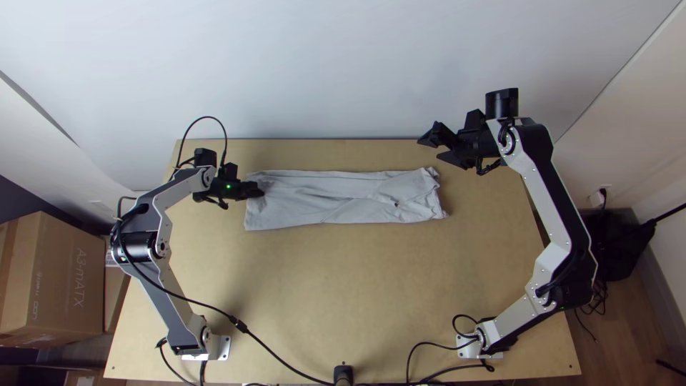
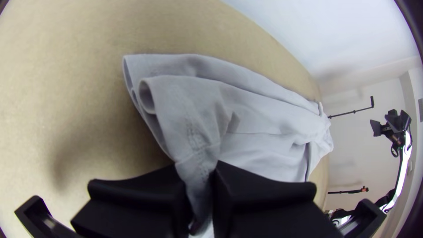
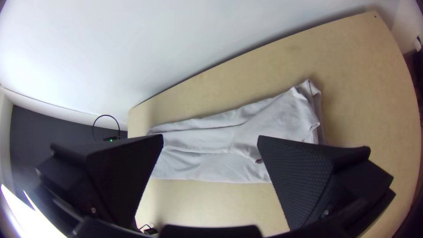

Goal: Fold the t-shirt

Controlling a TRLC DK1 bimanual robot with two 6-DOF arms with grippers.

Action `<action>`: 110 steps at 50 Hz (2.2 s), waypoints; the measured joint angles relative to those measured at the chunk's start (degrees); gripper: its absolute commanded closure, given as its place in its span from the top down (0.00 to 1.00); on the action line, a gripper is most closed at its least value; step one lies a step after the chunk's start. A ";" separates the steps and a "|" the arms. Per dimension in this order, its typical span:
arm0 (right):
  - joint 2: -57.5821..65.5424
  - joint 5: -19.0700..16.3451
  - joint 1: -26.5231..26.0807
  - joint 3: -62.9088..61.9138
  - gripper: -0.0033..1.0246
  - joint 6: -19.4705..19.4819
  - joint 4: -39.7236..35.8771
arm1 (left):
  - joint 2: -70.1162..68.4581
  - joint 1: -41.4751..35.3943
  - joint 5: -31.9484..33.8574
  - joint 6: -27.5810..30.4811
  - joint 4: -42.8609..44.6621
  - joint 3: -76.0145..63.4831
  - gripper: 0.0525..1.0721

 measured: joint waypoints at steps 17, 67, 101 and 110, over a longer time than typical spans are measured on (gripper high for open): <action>-1.44 0.04 0.02 -2.95 0.96 -0.72 0.00 | -2.56 15.69 -2.58 9.07 -5.07 -1.44 0.03; -6.73 0.20 -1.29 -9.40 0.96 -3.67 0.22 | -16.09 17.90 -42.53 29.22 -20.72 14.05 0.02; -15.98 0.20 -5.29 -21.22 0.96 -4.96 2.16 | -1.05 -14.45 -57.40 16.15 -46.64 45.86 0.02; -16.94 0.17 -5.77 -23.34 0.96 -4.96 2.91 | 3.54 -22.14 -59.45 12.90 -46.82 47.87 0.02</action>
